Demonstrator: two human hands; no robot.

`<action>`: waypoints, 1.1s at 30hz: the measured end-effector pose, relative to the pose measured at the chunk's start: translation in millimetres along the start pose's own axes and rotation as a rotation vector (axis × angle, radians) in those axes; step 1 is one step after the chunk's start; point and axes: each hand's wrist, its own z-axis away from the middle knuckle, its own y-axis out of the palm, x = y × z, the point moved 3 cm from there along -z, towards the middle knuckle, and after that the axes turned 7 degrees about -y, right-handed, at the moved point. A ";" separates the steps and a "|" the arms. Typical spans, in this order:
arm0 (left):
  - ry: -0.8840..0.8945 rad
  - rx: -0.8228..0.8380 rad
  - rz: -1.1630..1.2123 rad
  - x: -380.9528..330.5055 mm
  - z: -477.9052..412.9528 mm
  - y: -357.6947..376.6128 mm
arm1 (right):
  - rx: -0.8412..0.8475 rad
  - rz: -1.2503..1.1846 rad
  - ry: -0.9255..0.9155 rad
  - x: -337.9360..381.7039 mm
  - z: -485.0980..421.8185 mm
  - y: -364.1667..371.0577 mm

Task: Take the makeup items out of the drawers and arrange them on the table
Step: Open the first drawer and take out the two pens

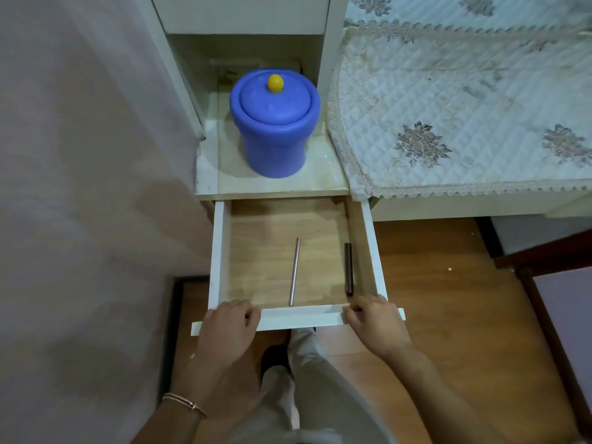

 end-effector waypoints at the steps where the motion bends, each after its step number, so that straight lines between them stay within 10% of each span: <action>1: -0.003 0.014 -0.002 -0.5 -1.4 -0.9 | 0.018 -0.004 0.006 0.5 -1.2 -1.8; 20: -0.190 0.253 0.013 -96.0 -116.4 42.9 | 0.336 0.164 0.240 0.2 -127.6 23.5; 33: 0.023 0.068 0.351 -134.4 -115.4 -45.2 | -0.175 -0.441 0.135 12.8 -115.6 -67.3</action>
